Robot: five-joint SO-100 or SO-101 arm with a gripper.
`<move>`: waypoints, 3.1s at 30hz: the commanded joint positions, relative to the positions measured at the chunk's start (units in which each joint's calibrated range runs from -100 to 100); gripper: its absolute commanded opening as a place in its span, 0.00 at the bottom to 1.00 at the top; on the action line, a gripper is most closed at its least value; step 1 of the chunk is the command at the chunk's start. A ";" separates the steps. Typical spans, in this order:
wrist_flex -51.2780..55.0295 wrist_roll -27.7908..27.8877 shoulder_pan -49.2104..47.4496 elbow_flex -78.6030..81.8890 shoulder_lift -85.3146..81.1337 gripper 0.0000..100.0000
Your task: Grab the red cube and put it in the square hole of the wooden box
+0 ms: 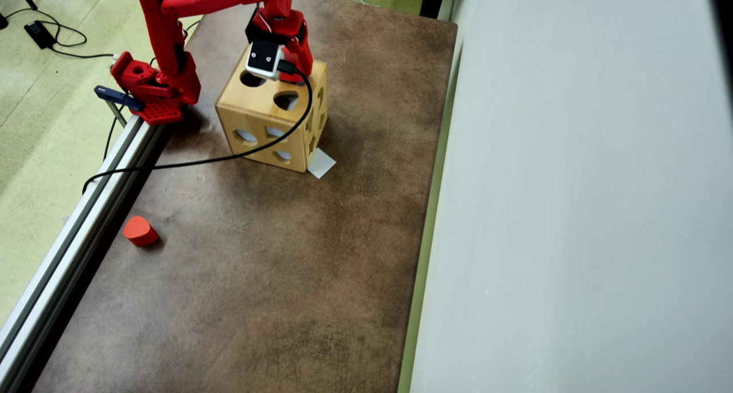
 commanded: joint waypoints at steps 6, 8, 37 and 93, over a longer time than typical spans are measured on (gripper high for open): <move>-0.55 0.29 -0.27 -0.72 0.48 0.02; -0.63 0.39 -0.27 -0.45 0.48 0.02; 1.70 0.29 -4.43 -0.09 -0.45 0.24; -2.24 -3.81 0.32 -2.86 -10.64 0.01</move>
